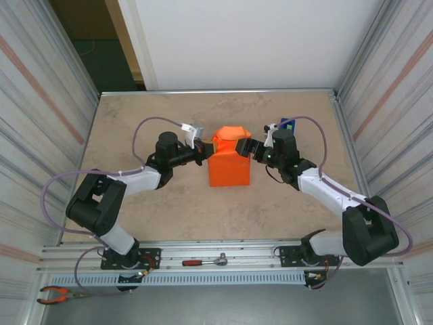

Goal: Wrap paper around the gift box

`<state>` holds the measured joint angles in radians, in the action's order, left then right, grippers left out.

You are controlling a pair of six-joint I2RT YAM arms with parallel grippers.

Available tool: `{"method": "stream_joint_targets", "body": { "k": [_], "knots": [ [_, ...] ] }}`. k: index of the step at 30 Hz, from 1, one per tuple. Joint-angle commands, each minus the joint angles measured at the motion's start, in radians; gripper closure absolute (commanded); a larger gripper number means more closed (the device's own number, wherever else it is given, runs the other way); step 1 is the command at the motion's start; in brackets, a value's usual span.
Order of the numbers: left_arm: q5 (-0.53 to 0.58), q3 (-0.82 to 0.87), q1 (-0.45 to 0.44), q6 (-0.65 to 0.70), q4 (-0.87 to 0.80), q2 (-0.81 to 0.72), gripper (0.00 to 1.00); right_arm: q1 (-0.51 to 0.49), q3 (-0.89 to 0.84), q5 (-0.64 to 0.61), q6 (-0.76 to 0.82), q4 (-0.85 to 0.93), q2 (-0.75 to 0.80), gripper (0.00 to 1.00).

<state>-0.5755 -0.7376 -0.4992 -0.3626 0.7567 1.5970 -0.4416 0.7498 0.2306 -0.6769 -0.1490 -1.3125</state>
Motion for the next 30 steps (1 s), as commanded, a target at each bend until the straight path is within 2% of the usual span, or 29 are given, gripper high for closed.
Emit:
{"method": "stream_joint_targets", "body": {
  "k": [1,5,9,14,15,20,25,30],
  "knots": [
    [0.004,0.028,-0.011,0.026,0.018,-0.052,0.94,-0.016,0.016,-0.058,0.017,0.019,-0.022,0.05],
    [0.039,0.06,-0.011,0.008,0.029,-0.106,0.68,-0.024,-0.009,-0.06,0.013,0.017,-0.024,0.09],
    [0.143,0.108,-0.012,-0.02,0.031,-0.195,0.3,-0.034,-0.035,-0.066,0.007,0.013,-0.006,0.11],
    [0.297,0.163,-0.014,-0.042,-0.022,-0.316,0.09,-0.042,-0.065,-0.074,-0.002,0.019,0.01,0.12],
    [0.319,0.167,-0.019,-0.04,-0.045,-0.336,0.02,-0.042,-0.072,-0.073,-0.004,0.016,0.011,0.12],
    [0.404,0.166,-0.102,0.028,-0.179,-0.377,0.01,-0.051,-0.095,-0.072,-0.012,0.006,0.014,0.13],
    [0.514,0.156,-0.215,0.092,-0.233,-0.348,0.01,-0.055,-0.113,-0.08,-0.013,0.008,0.033,0.13],
    [0.593,0.114,-0.239,0.116,-0.248,-0.274,0.01,-0.055,-0.109,-0.075,-0.013,0.018,0.032,0.13]
  ]
}}
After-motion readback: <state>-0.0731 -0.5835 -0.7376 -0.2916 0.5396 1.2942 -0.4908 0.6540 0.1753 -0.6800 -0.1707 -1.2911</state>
